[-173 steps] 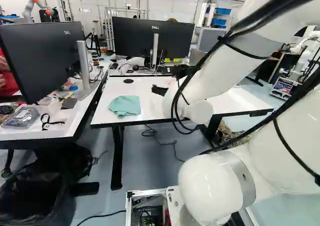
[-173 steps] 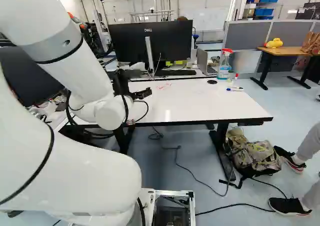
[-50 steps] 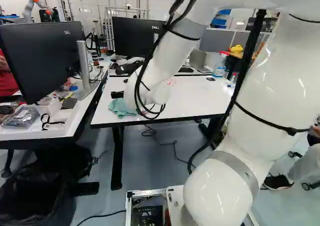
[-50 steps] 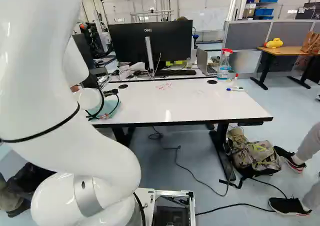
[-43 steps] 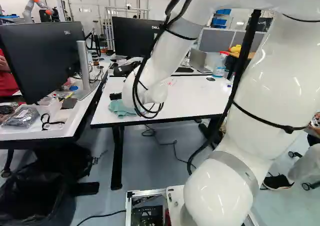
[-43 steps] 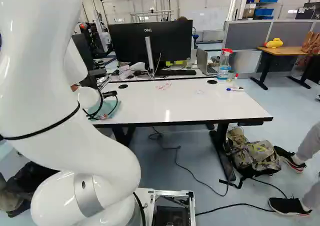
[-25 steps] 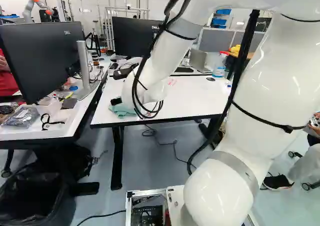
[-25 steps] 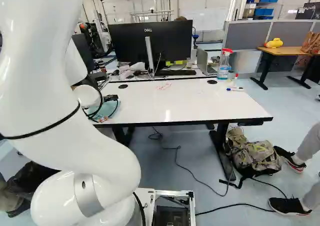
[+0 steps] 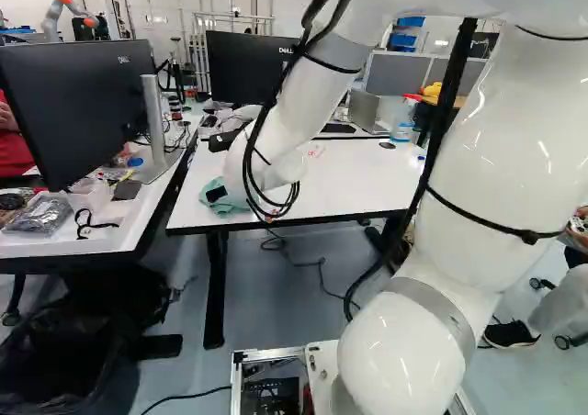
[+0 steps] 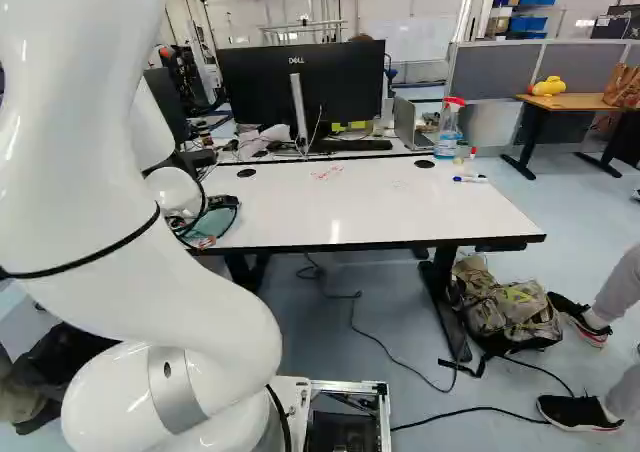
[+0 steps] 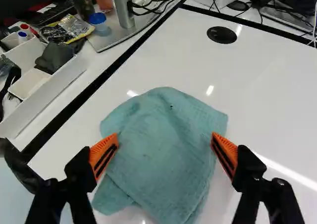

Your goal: Clean the table with the green towel

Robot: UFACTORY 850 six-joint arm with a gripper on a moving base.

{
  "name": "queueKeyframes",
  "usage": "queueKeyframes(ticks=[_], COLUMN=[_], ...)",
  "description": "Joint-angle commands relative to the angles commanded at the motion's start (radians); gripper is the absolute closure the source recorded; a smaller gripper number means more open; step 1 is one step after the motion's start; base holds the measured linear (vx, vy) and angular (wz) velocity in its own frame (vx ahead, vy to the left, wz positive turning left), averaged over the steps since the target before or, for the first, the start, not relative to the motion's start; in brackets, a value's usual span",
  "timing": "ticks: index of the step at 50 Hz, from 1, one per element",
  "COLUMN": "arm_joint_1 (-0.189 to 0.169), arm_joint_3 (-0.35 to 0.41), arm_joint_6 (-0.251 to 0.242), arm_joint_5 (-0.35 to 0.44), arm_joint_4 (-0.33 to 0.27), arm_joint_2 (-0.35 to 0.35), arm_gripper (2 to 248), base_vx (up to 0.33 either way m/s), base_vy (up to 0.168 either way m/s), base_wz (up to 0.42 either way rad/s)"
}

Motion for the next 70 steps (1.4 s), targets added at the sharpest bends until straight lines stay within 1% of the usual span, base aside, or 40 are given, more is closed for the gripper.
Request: queueKeyframes(ticks=[2, 3, 7, 8, 12, 13, 17, 18, 23, 24, 28, 29, 44, 51, 58, 70], arm_joint_1=[0.000, 0.000, 0.000, 0.000, 0.000, 0.000, 0.000, 0.000, 0.000, 0.000, 0.000, 0.000, 0.000, -0.002, -0.022, -0.070], arm_joint_3=[0.000, 0.000, 0.000, 0.000, 0.000, 0.000, 0.000, 0.000, 0.000, 0.000, 0.000, 0.000, 0.000, 0.004, 0.010, 0.018], arm_joint_6=[0.000, 0.000, 0.000, 0.000, 0.000, 0.000, 0.000, 0.000, 0.000, 0.000, 0.000, 0.000, 0.000, 0.000, 0.000, 0.000], arm_joint_5=[0.000, 0.000, 0.000, 0.000, 0.000, 0.000, 0.000, 0.000, 0.000, 0.000, 0.000, 0.000, 0.000, 0.000, 0.000, 0.000], arm_joint_4=[0.000, 0.000, 0.000, 0.000, 0.000, 0.000, 0.000, 0.000, 0.000, 0.000, 0.000, 0.000, 0.000, 0.000, 0.000, 0.000], arm_joint_2=[0.000, 0.000, 0.000, 0.000, 0.000, 0.000, 0.000, 0.000, 0.000, 0.000, 0.000, 0.000, 0.000, 0.014, 0.036, 0.075], arm_gripper=[3, 22, 22, 60, 60, 98, 98, 134, 134, 168, 168, 186, 189, 189, 189, 189], base_vx=[0.000, 0.000, 0.000, 0.000, 0.000, 0.000, 0.000, 0.000, 0.000, 0.000, 0.000, 0.000, 0.000, 0.000, 0.000, 0.000], base_vy=[0.000, 0.000, 0.000, 0.000, 0.000, 0.000, 0.000, 0.000, 0.000, 0.000, 0.000, 0.000, 0.000, 0.000, 0.000, 0.000], base_wz=[0.000, 0.000, 0.000, 0.000, 0.000, 0.000, 0.000, 0.000, 0.000, 0.000, 0.000, 0.000, 0.000, 0.000, 0.000, 0.000])
